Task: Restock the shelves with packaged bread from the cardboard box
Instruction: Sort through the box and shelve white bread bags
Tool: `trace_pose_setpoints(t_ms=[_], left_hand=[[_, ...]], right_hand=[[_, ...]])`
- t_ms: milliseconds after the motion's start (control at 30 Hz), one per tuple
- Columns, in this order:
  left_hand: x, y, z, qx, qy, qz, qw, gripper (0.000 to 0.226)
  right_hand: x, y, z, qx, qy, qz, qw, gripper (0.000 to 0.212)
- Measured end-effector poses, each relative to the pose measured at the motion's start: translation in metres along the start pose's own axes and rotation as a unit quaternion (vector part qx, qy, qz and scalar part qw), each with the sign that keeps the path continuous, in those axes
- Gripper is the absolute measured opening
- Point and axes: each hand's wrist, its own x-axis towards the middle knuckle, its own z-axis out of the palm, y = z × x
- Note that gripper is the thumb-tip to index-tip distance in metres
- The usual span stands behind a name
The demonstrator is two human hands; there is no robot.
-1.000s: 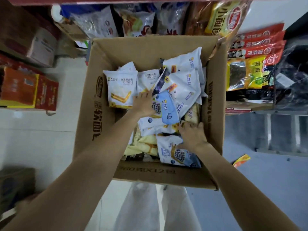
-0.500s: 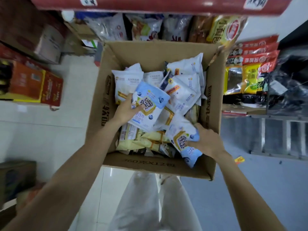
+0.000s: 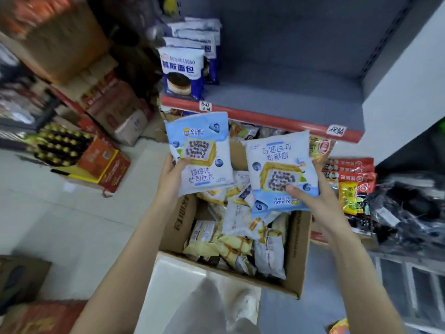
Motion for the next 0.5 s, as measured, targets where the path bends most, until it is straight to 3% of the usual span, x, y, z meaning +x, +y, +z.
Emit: trace_pose_setpoints(t_ms=[200,333,500], left_hand=[[-0.001,0.078,-0.020,0.042,-0.004,0.127,0.991,0.031],[0.015,0.136,-0.035,0.039,0.001,0.206,0.978,0.023],[0.057,0.218,-0.045,0.009,0.011,0.294,0.956,0.031]], right_hand=[[0.016,-0.076,0.029,-0.079,0.001,-0.112,0.991,0.035],[0.034,-0.132,0.052,-0.084,-0.005,-0.156,0.984,0.029],[0.064,-0.212,0.090,-0.077,0.013,-0.241,0.967,0.022]])
